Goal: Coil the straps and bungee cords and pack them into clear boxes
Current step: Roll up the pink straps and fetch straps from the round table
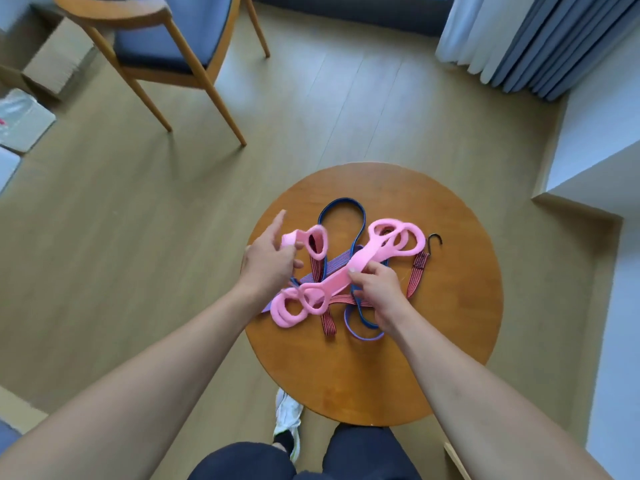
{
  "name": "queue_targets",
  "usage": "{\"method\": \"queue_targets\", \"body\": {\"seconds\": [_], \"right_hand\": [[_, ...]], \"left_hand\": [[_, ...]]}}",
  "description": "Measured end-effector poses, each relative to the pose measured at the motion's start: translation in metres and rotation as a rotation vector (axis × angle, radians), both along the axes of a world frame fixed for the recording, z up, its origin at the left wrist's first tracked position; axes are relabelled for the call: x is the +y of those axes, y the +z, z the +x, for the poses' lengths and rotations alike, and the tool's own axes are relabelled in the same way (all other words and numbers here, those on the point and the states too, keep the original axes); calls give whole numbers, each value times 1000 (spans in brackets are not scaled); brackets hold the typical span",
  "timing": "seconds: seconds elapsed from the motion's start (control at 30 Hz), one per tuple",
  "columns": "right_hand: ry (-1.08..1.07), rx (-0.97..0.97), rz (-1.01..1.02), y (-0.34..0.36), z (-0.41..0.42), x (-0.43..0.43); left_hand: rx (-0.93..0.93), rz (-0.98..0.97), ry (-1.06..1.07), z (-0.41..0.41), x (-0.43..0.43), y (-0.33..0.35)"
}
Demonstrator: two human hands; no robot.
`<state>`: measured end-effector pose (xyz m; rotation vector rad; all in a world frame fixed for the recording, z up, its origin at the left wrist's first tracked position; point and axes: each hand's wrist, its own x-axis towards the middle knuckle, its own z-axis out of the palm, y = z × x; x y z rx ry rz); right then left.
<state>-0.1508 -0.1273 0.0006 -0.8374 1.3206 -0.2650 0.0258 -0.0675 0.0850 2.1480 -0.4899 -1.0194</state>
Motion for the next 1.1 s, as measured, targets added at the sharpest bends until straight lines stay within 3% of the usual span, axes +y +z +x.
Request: {"method": "queue_targets", "body": {"seconds": [0.3,0.4,0.67,0.8,0.97,1.1], "right_hand": [[77,-65,-409,121,-12,14],[43,-35,-518,169,-20,29],[-105,-32,-792,301,-50,90],[-185,-23,-919,345,-71,131],[-337,13,-1032,381,-110,185],[-509,53,-1078,395,-155,231]], "left_hand": [[108,-230,-160,-11,6,66],[168,-305,-217,-17,14,95],[109,-514,-476,-35,39,192],[105,-629,-677,-68,60,239],[339,-649,-886,-112,84,284],[423,-639,-1179,-164,111,302]]}}
